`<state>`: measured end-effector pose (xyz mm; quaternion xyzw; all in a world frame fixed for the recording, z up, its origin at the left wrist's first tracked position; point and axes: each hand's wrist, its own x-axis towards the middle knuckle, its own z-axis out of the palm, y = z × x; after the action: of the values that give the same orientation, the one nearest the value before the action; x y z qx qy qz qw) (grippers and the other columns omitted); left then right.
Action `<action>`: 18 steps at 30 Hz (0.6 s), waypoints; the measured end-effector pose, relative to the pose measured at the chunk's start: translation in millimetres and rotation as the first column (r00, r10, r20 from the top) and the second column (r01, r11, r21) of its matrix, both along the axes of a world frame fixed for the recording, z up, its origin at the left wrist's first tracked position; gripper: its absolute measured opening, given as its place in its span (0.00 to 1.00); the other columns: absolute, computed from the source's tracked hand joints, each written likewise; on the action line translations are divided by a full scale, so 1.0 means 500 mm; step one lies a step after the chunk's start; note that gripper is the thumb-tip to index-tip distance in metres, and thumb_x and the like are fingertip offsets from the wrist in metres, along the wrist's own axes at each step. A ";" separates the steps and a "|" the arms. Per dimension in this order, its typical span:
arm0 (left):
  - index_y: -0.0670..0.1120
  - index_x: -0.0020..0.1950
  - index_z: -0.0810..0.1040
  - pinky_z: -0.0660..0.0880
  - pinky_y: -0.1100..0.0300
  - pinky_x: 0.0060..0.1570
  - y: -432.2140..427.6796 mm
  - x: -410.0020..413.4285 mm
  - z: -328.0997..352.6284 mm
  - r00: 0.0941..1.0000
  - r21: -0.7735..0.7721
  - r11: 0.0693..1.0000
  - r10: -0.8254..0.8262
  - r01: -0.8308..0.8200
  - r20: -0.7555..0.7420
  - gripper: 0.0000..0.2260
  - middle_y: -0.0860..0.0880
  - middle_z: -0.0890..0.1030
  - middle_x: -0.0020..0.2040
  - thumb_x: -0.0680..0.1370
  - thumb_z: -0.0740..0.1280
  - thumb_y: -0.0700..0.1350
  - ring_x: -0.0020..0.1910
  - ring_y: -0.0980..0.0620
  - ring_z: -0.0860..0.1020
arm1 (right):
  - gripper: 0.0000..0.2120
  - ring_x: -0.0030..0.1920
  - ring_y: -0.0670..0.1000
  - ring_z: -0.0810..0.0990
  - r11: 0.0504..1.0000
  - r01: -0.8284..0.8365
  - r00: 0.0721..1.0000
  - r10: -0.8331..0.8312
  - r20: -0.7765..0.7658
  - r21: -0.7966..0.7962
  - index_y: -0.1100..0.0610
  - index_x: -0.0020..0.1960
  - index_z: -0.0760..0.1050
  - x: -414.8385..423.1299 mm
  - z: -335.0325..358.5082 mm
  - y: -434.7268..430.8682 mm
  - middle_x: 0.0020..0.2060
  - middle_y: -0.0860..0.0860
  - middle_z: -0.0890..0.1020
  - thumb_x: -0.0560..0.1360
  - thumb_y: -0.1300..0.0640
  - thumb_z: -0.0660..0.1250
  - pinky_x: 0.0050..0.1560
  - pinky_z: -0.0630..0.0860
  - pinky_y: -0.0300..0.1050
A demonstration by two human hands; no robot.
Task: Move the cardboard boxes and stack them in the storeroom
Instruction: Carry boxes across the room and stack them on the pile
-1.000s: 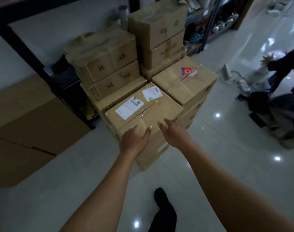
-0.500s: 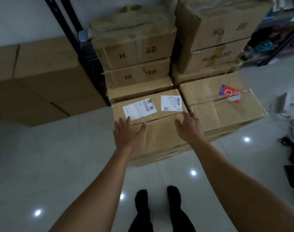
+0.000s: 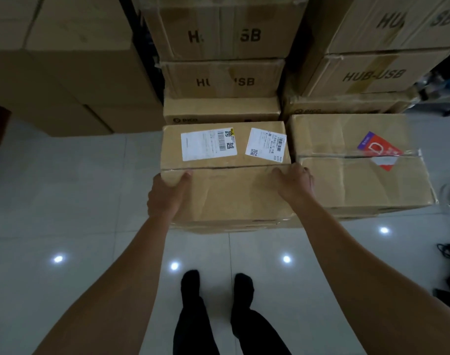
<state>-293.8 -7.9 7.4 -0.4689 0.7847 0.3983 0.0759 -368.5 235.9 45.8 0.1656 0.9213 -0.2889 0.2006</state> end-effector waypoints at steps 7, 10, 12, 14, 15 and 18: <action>0.44 0.69 0.70 0.71 0.52 0.55 -0.032 0.040 0.058 0.997 -0.018 0.998 0.065 -0.065 -0.031 0.37 0.42 0.76 0.64 0.70 0.68 0.68 0.62 0.40 0.75 | 0.27 0.69 0.59 0.65 0.983 0.005 1.000 -0.010 -0.026 -0.184 0.51 0.73 0.61 0.023 0.039 -0.008 0.68 0.56 0.65 0.78 0.43 0.59 0.68 0.62 0.53; 0.44 0.67 0.68 0.70 0.54 0.53 -0.051 0.062 0.092 0.991 0.027 0.993 0.112 -0.111 -0.076 0.36 0.43 0.76 0.63 0.69 0.69 0.67 0.61 0.41 0.75 | 0.26 0.68 0.58 0.68 0.971 0.011 0.998 -0.026 -0.060 -0.238 0.49 0.73 0.59 0.041 0.072 -0.035 0.69 0.54 0.68 0.78 0.43 0.59 0.66 0.64 0.54; 0.43 0.66 0.67 0.68 0.55 0.51 -0.071 0.077 0.117 0.984 0.055 0.990 0.135 -0.129 -0.115 0.36 0.44 0.76 0.63 0.69 0.69 0.67 0.61 0.41 0.75 | 0.25 0.67 0.59 0.68 0.961 0.000 0.997 -0.020 -0.071 -0.276 0.50 0.73 0.58 0.052 0.098 -0.063 0.69 0.54 0.69 0.79 0.44 0.59 0.61 0.65 0.51; 0.43 0.66 0.66 0.67 0.56 0.50 -0.102 0.094 0.144 0.981 0.056 0.989 0.143 -0.137 -0.134 0.36 0.44 0.76 0.62 0.69 0.69 0.67 0.60 0.41 0.75 | 0.26 0.67 0.59 0.69 0.958 -0.021 0.997 -0.002 -0.079 -0.287 0.51 0.74 0.56 0.068 0.124 -0.098 0.69 0.55 0.69 0.80 0.45 0.59 0.58 0.64 0.48; 0.43 0.66 0.66 0.67 0.56 0.50 -0.119 0.103 0.156 0.979 0.054 0.989 0.144 -0.137 -0.144 0.36 0.44 0.76 0.63 0.70 0.69 0.67 0.60 0.41 0.75 | 0.27 0.67 0.59 0.69 0.958 -0.032 0.996 0.008 -0.086 -0.286 0.51 0.74 0.56 0.076 0.136 -0.116 0.69 0.55 0.69 0.79 0.45 0.59 0.59 0.65 0.49; 0.45 0.68 0.67 0.70 0.54 0.54 -0.191 0.132 0.200 0.981 0.020 0.993 0.114 -0.112 -0.156 0.37 0.44 0.76 0.63 0.70 0.68 0.68 0.61 0.41 0.75 | 0.27 0.67 0.60 0.68 0.965 -0.047 0.992 0.015 -0.126 -0.258 0.51 0.74 0.56 0.109 0.174 -0.187 0.69 0.56 0.69 0.79 0.43 0.59 0.64 0.65 0.55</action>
<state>-228.0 -103.4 107.4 -0.4794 0.7580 0.4422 -0.0062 -314.2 142.4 132.7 0.1052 0.8884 -0.4141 0.1681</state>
